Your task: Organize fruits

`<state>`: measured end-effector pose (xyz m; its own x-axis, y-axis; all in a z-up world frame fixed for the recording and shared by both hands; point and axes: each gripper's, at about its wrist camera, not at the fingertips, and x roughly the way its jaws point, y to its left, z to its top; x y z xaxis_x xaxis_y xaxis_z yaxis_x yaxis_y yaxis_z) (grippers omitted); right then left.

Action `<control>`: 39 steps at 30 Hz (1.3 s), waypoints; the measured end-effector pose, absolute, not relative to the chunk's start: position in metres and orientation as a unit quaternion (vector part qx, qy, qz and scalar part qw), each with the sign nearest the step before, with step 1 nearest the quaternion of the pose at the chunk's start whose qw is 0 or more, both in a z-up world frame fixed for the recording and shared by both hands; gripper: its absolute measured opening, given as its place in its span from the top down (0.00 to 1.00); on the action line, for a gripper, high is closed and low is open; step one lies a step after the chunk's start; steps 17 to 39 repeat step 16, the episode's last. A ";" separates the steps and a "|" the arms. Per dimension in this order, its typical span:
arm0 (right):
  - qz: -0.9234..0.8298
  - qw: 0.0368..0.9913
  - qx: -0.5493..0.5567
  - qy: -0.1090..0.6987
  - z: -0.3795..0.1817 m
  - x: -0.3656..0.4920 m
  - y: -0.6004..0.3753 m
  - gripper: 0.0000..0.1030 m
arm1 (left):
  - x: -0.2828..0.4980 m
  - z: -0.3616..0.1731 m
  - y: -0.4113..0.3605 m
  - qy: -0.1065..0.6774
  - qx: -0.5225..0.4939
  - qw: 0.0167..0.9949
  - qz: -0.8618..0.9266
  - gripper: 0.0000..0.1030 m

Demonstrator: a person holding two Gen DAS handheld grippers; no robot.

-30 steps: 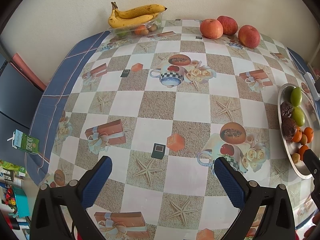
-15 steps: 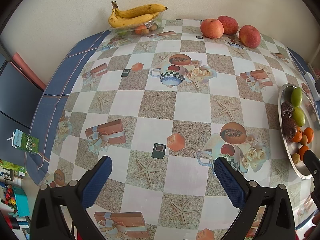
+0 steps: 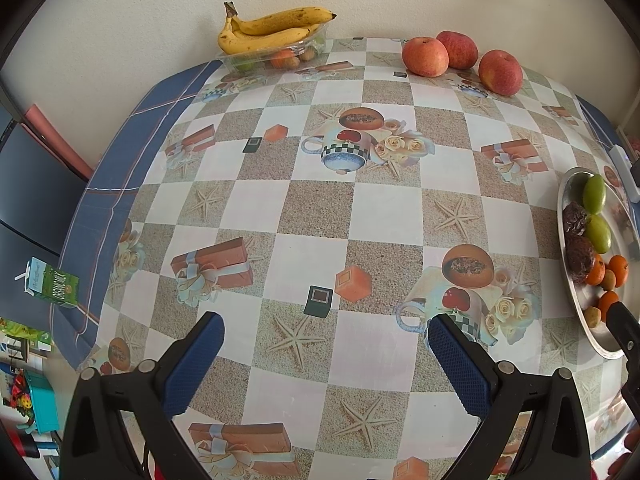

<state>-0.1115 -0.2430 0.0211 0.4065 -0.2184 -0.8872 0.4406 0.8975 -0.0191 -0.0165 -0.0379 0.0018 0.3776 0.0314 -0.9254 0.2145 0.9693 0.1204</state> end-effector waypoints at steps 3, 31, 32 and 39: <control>-0.199 0.830 0.110 0.509 0.020 -0.112 -0.244 0.10 | -0.016 0.001 -0.038 0.555 0.111 0.822 -0.055 0.00; -0.201 0.828 0.112 0.511 0.020 -0.112 -0.245 0.10 | -0.017 0.004 -0.040 0.551 0.114 0.825 -0.053 0.00; -0.201 0.828 0.112 0.511 0.020 -0.112 -0.245 0.10 | -0.017 0.004 -0.040 0.551 0.114 0.825 -0.053 0.00; -0.201 0.828 0.112 0.511 0.020 -0.112 -0.245 0.10 | -0.017 0.004 -0.040 0.551 0.114 0.825 -0.053 0.00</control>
